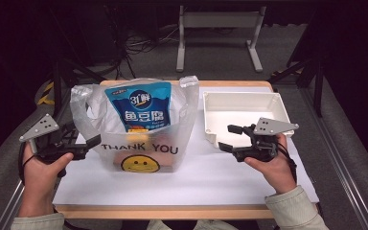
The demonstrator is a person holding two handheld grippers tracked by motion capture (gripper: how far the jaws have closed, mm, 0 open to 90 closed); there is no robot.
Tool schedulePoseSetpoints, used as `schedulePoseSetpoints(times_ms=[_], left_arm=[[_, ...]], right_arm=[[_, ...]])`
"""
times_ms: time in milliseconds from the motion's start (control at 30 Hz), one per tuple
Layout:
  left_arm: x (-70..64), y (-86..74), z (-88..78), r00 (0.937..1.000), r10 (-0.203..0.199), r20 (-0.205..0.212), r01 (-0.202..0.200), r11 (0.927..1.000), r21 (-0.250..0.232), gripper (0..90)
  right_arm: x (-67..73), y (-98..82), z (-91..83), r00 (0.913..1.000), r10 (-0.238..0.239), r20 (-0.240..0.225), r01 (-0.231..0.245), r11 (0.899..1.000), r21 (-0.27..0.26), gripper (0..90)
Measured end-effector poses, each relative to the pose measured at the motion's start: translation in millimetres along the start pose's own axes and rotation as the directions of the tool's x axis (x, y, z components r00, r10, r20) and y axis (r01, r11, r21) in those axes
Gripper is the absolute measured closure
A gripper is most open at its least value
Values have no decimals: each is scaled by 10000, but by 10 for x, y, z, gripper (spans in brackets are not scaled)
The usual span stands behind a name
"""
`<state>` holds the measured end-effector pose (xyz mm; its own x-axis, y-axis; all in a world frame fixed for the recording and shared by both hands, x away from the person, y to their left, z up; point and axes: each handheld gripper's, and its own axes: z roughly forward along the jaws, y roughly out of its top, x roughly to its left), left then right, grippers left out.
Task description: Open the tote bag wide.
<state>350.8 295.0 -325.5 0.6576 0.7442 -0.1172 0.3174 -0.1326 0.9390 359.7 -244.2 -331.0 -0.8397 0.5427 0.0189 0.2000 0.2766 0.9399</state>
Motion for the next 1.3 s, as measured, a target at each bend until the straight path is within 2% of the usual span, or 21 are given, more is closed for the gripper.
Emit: schedulePoseSetpoints(times_ms=[67, 233, 267, 300, 367, 533, 633, 700, 800, 933, 1000, 1100, 1300], left_arm=[[-11, -4, 36, 9999, 73, 155, -71, 9999, -111, 43], [-28, -49, 141, 9990, 189, 411, -188, 9998, -14, 64], [-28, -49, 141, 9990, 189, 411, -188, 9998, -14, 78], [-27, -64, 175, 9980, 391, 490, -399, 9991, 156, 101], [-34, -73, 190, 9976, 535, 445, -548, 9981, 285, 132], [-40, -89, 197, 9953, 640, 730, -658, 9976, 229, 223], [-36, -98, 191, 9943, 703, 805, -720, 9972, 182, 296], [-36, -98, 174, 9937, 656, 905, -663, 9978, 46, 363], [-24, -100, 160, 9935, 628, 946, -627, 9980, -39, 399], [-9, -115, 135, 9933, 402, 1086, -393, 9992, -106, 507], [-5, -115, 128, 9927, 395, 1136, -382, 9992, -138, 535], [-5, -115, 119, 9921, 308, 1220, -291, 9995, -157, 631], [5, -115, 115, 9900, 273, 1386, -256, 9996, -146, 688]], right_arm=[[6, 6, 9, 10000, -24, 13, 24, 10000, 3, 304], [35, 19, 55, 10000, -27, -64, 26, 9999, -125, 307], [41, 21, 65, 10000, -21, -89, 19, 9999, -166, 307], [47, 24, 75, 9999, -32, -108, 29, 9998, -196, 308], [58, 30, 97, 9999, -23, -161, 19, 9997, -228, 310], [76, 53, 162, 9997, -31, -251, 26, 9998, -199, 311], [86, 72, 212, 9993, 218, -307, -218, 9998, 14, 294], [96, 88, 239, 9989, 299, -349, -296, 9995, 80, 291], [97, 111, 285, 9969, 605, -498, -596, 9980, 197, 268], [102, 163, 351, 9975, 539, -448, -530, 9984, 206, 247], [108, 174, 366, 9976, 521, -461, -514, 9985, 165, 239], [134, 223, 429, 9980, 446, -454, -440, 9989, 140, 199], [173, 370, 539, 9986, 272, -455, -273, 9996, -29, 158]])
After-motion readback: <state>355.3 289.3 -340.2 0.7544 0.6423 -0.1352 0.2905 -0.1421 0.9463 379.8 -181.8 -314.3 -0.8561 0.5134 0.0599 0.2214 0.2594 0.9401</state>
